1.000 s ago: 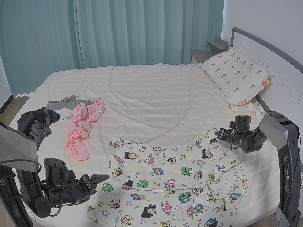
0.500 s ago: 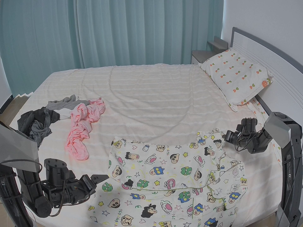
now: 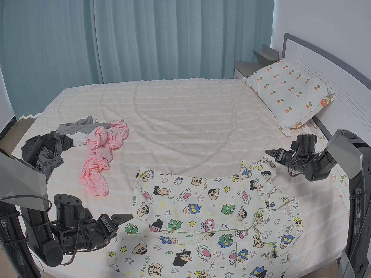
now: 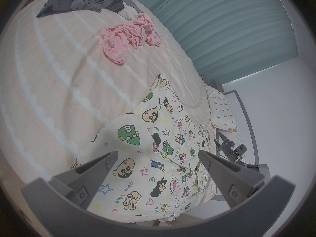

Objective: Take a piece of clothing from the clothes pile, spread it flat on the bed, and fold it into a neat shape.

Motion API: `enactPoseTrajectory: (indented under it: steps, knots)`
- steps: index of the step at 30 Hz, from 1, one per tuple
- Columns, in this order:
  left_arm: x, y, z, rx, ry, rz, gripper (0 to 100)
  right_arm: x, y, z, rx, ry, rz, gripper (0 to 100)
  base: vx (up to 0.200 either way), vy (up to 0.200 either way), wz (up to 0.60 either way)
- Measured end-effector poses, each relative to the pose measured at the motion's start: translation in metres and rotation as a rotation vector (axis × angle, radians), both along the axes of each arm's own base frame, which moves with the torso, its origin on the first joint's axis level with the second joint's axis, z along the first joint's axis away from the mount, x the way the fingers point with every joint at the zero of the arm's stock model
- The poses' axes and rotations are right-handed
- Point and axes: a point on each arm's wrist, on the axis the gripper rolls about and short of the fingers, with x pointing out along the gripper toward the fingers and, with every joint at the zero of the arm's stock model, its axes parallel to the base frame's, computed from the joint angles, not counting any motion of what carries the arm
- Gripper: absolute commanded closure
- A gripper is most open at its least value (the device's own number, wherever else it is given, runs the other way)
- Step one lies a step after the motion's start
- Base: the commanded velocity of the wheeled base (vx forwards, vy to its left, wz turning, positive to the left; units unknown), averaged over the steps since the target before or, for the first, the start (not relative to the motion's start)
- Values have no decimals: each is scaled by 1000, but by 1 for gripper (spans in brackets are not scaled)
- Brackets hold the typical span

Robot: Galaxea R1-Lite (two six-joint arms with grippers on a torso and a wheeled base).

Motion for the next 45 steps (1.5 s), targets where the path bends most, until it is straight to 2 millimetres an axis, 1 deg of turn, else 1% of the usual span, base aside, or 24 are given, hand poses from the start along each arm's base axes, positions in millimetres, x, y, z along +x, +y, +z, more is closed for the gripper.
enactPoseTrajectory:
  steps: [2, 4, 7, 8, 10, 17, 19, 22, 26, 30, 32, 39, 40, 45]
  knots:
    - [0, 0, 0, 0, 0, 0, 0, -1, 12, 9, -6, -21, 10, 0, 0, 0, 0]
    - [0, 0, 0, 0, 0, 0, 0, -1, 20, 15, -7, -37, 22, 0, 0, 0, 0]
    - [0, 0, 0, 0, 0, 0, 0, -2, 40, 17, -8, -44, 59, 0, 0, 0, 0]
    - [0, 0, 0, 0, 0, 0, 0, -3, 53, 15, -9, -41, 84, 0, 0, 0, 0]
    - [0, 0, 0, 1, 0, 1, 0, -3, 66, 10, -15, -35, 101, 0, 0, 0, 0]
    - [0, 0, 0, 1, 1, 2, 0, 9, 91, -10, -65, 20, 78, 0, 0, 0, 0]
    - [0, 1, -1, 2, 2, 3, 0, 11, 94, -15, -71, 31, 80, 0, 0, 0, 0]
    - [0, 1, -1, 3, 5, 4, 0, 14, 94, -25, -78, 46, 76, 0, 0, 0, 0]
    - [0, 1, -2, 3, 8, 5, 0, 17, 101, -37, -99, 50, 74, 0, 0, 0, 0]
    - [0, 1, -2, 4, 10, 6, 0, 22, 98, -47, -135, 58, 56, 0, 0, 0, 0]
    - [0, 1, -3, 4, 12, 6, 0, 23, 100, -52, -144, 63, 60, 0, 0, 0, 0]
    - [0, 1, -4, 7, 18, 8, 0, 29, 104, -60, -175, 75, 47, 0, 0, 0, 0]
    - [0, 1, -4, 7, 19, 8, 0, 30, 104, -61, -181, 71, 49, 100, 0, 0, 0]
    - [0, 1, -5, 8, 21, 9, 0, 33, 107, -64, -187, 60, 55, 100, 0, 0, 0]
